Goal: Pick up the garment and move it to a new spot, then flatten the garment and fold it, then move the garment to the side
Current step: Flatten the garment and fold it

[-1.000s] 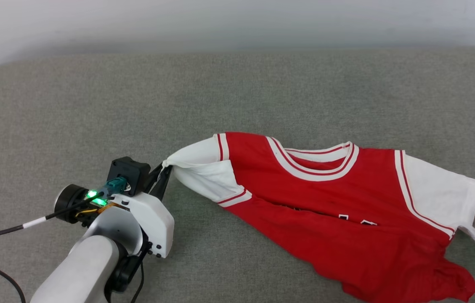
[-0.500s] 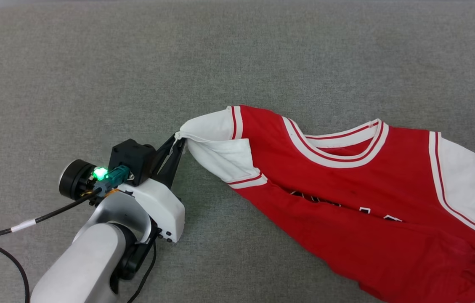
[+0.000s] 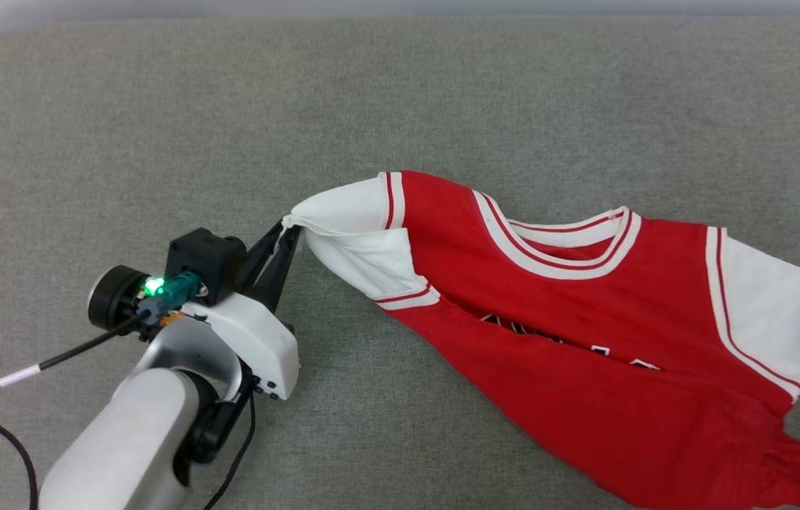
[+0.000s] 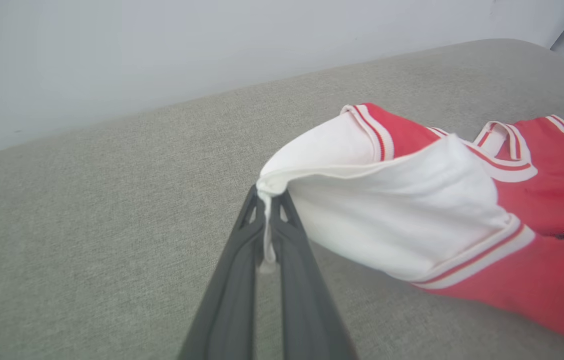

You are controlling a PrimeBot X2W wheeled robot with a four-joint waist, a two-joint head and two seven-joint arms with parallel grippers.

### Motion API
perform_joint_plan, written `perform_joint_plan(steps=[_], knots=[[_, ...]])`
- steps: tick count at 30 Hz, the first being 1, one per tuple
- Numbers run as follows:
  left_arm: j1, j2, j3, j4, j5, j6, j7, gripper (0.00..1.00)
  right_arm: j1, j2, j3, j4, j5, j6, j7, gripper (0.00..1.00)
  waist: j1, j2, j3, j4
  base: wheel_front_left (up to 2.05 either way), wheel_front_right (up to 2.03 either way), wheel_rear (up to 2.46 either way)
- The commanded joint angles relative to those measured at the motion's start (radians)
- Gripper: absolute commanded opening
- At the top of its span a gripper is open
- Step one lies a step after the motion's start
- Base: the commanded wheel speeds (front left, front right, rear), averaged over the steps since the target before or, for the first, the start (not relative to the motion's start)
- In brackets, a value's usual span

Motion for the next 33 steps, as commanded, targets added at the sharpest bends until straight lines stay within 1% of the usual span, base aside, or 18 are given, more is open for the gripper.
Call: perform_joint_plan(steps=[1,6,9,13,17,21,25,29,33], knots=[[-0.014,0.006,0.009,0.003,-0.007,0.001,-0.008,0.00,0.003,0.002,0.003,-0.016,0.010,0.000,-0.009,0.00,-0.0001,0.0000,-0.023,-0.009,0.00,0.00,0.00],[-0.060,0.016,0.053,0.034,-0.030,-0.005,-0.025,0.00,-0.033,-0.036,0.056,-0.125,-0.011,0.000,-0.055,0.00,-0.0001,0.0000,-0.083,-0.026,0.00,0.00,0.00],[-0.105,0.012,0.081,0.059,-0.047,-0.002,-0.027,0.00,-0.064,-0.058,0.109,-0.170,-0.038,0.000,-0.094,0.00,-0.0001,0.0000,-0.118,-0.036,0.00,0.00,0.00],[-0.191,0.008,0.113,0.109,-0.061,-0.005,-0.022,0.00,-0.139,-0.075,0.157,-0.175,-0.076,0.000,-0.156,0.00,-0.0001,0.0000,-0.142,-0.045,0.00,0.00,0.00],[-0.313,-0.002,0.139,0.194,-0.069,-0.019,-0.029,0.00,-0.252,-0.078,0.184,-0.133,-0.111,0.000,-0.216,0.00,-0.0001,0.0000,-0.141,-0.046,0.00,0.00,0.00],[-0.465,-0.016,0.173,0.299,-0.081,-0.036,-0.042,0.00,-0.389,-0.073,0.202,-0.083,-0.139,0.000,-0.268,0.00,-0.0001,0.0000,-0.106,-0.046,0.00,0.00,0.00],[-0.636,-0.021,0.206,0.406,-0.079,-0.050,-0.069,0.00,-0.537,-0.063,0.204,-0.039,-0.166,0.000,-0.321,0.00,-0.0001,0.0000,-0.038,-0.051,0.00,0.00,0.00],[-0.795,-0.008,0.231,0.481,-0.059,-0.060,-0.121,0.00,-0.680,-0.055,0.210,-0.014,-0.207,-0.001,-0.400,0.00,-0.0001,0.0000,0.033,-0.062,0.00,0.00,0.00],[-0.929,0.012,0.250,0.525,-0.041,-0.068,-0.166,0.00,-0.815,-0.048,0.221,0.002,-0.252,-0.001,-0.480,0.00,-0.0001,0.0000,0.100,-0.075,0.00,0.00,0.00]])
